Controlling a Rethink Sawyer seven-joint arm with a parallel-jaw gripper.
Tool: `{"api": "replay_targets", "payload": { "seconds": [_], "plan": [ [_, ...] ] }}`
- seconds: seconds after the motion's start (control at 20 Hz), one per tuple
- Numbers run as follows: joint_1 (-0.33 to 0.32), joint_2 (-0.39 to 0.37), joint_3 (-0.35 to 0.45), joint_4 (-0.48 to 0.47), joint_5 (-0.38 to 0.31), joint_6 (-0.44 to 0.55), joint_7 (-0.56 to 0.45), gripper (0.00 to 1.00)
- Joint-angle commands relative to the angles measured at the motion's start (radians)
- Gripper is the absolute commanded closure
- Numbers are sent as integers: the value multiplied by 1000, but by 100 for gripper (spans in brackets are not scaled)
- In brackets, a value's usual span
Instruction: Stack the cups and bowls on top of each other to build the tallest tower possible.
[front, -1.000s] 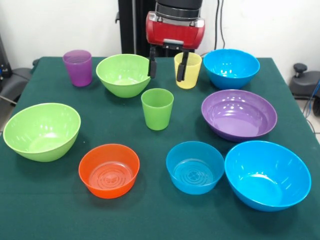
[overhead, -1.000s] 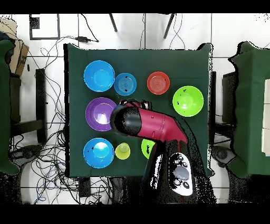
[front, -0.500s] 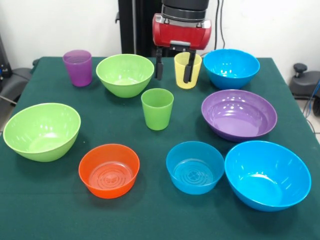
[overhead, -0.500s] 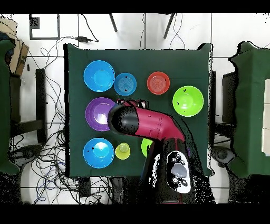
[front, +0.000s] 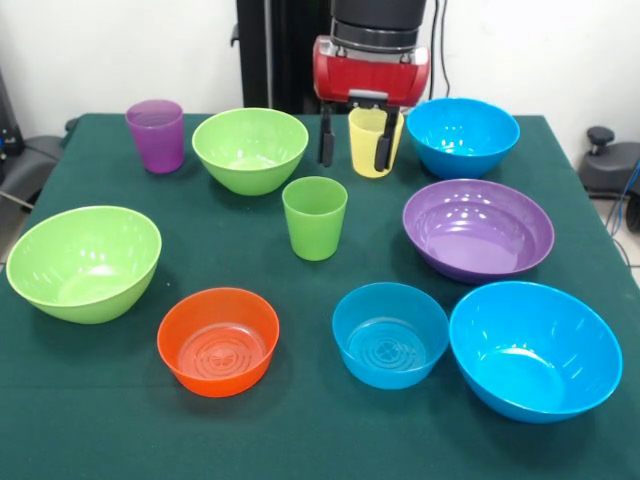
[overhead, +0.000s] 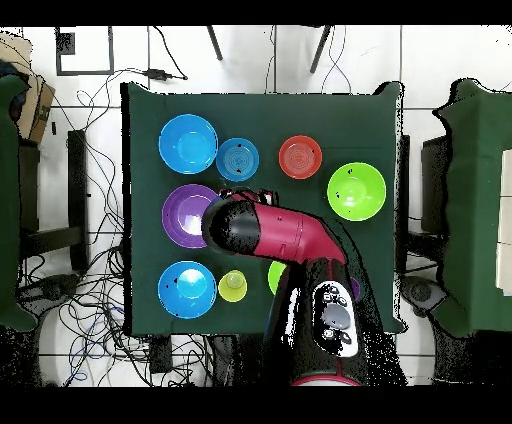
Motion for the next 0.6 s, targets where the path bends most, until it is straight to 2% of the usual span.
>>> {"api": "replay_targets", "payload": {
  "seconds": [0.05, 0.6],
  "plan": [
    [-17, 91, 126, -4, -96, 13, -6, 0],
    [-28, 117, 138, -11, -122, -11, 13, 0]
  ]
}}
